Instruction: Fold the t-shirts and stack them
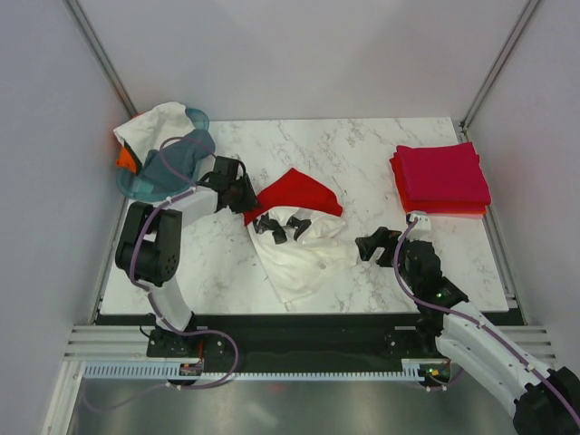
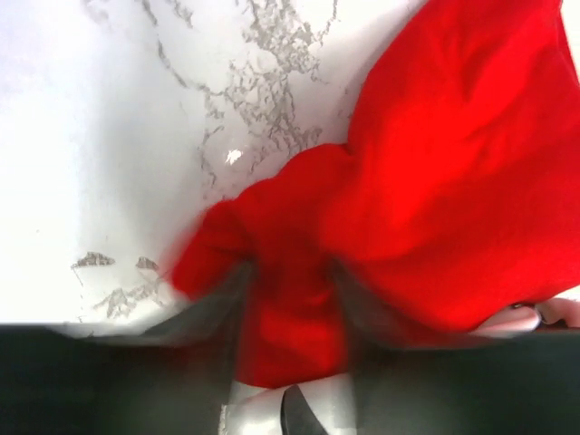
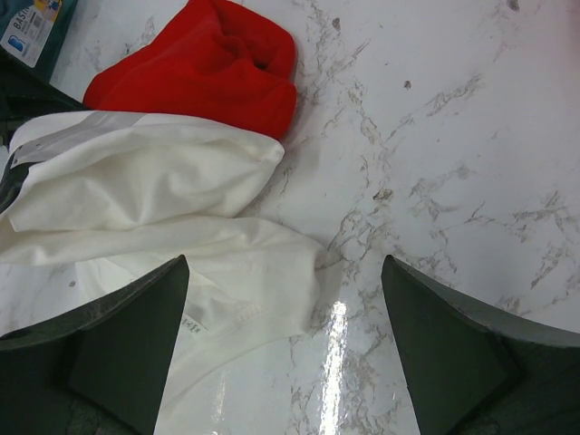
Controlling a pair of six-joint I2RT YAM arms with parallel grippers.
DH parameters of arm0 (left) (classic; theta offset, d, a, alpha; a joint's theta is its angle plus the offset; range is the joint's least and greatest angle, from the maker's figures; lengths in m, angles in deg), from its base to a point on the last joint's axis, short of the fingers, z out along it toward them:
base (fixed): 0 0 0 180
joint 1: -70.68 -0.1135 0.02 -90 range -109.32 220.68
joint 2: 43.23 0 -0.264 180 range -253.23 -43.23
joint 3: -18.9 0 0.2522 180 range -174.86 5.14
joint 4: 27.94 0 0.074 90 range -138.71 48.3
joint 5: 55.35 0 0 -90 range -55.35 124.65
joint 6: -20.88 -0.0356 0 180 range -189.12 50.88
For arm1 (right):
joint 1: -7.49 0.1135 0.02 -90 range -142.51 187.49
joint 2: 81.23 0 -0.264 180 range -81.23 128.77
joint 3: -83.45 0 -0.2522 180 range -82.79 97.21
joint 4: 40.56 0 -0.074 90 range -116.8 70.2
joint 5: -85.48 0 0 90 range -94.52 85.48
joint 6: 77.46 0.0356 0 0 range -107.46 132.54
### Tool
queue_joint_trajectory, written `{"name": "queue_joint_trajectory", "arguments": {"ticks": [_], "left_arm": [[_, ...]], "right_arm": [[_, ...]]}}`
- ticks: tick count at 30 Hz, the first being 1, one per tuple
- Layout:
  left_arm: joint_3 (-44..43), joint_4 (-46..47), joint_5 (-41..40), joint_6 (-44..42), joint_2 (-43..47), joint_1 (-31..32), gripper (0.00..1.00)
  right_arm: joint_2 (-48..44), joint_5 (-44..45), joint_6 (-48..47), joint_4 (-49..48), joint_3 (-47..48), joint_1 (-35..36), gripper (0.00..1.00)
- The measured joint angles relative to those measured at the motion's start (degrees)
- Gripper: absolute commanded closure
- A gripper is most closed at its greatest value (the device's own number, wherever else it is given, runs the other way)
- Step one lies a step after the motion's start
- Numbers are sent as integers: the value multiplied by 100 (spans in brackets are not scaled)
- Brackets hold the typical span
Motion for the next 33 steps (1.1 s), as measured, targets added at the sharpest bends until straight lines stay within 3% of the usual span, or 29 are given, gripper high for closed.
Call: {"name": "queue_joint_trajectory", "arguments": {"ticks": [3,5,13,18,22,29,33], "left_arm": [[-11,74,39,-59,-68,22,93],[-9,76,26,-57,-72,33,98],[48,-57,-168,-76,820,-26,98],[-962,-437,-166,-186,1224,-328,98],[-1864,-581,-9,-188,1274,-890,98],[-3156,-669,170,203,1121,-2490,98],[-3425,-667,-90,579,890,-2817,98]], "right_arm": [[0,0,0,0,0,0,4],[0,2,0,0,0,0,4],[0,0,0,2,0,0,4],[0,2,0,4,0,0,4],[0,0,0,4,0,0,4],[0,0,0,2,0,0,4],[4,0,0,2,0,0,4]]}}
